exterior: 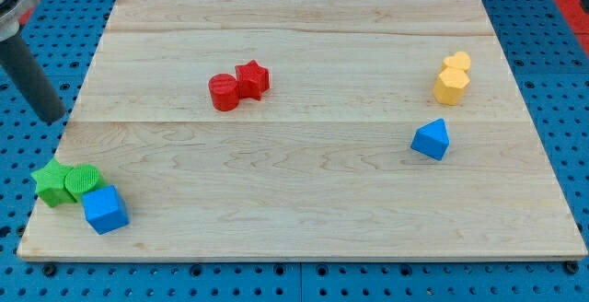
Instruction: Push the blue cube into the blue triangle
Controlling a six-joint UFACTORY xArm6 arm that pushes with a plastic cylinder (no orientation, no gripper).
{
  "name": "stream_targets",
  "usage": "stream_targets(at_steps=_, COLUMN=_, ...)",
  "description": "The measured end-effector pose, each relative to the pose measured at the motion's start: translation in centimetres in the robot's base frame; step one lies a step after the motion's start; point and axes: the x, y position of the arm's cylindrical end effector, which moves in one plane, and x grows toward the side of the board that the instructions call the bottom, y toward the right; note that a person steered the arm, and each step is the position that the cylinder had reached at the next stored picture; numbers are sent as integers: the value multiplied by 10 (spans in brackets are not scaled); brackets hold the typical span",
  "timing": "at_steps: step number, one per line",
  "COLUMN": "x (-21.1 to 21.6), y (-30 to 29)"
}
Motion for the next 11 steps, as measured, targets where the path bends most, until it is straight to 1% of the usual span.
stream_targets(at_steps=1, x=71, y=0)
stream_targets(at_steps=2, x=100, y=0)
stream_targets(at_steps=5, x=113, y=0)
stream_targets(at_steps=6, x=129, y=0)
stream_targets(at_steps=7, x=141, y=15)
stream_targets(at_steps=8, x=134, y=55)
stream_targets(at_steps=9, x=112, y=117)
stream_targets(at_steps=10, x=99, y=179)
stream_targets(at_steps=11, x=108, y=242)
